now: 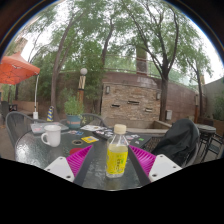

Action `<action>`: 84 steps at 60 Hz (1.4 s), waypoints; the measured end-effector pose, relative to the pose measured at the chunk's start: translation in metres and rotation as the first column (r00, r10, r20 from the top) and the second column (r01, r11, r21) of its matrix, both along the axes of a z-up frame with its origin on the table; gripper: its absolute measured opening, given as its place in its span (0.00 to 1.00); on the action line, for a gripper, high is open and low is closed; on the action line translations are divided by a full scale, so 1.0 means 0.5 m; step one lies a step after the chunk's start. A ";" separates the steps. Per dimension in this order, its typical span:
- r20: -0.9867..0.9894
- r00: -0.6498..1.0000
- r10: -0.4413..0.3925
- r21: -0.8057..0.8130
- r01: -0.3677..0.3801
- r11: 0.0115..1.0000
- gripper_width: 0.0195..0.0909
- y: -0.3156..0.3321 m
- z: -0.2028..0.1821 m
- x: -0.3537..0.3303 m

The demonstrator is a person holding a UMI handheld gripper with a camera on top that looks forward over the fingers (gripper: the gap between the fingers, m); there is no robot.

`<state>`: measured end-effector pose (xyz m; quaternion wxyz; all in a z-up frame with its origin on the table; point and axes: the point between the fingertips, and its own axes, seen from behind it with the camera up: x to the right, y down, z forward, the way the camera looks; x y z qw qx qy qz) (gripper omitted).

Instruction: Pour water

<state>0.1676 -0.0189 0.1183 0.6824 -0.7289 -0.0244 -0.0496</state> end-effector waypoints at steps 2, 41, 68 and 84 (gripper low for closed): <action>-0.004 1.000 0.004 0.001 -0.004 1.000 0.85 0.029 -0.007 0.005; -0.090 0.993 -0.080 0.000 0.081 0.997 0.33 0.217 -0.048 0.080; 0.858 0.514 -0.024 0.077 -0.084 0.993 0.28 0.345 0.277 -0.282; 0.742 -0.668 -0.066 -0.088 -0.195 0.977 0.29 0.440 0.132 -0.448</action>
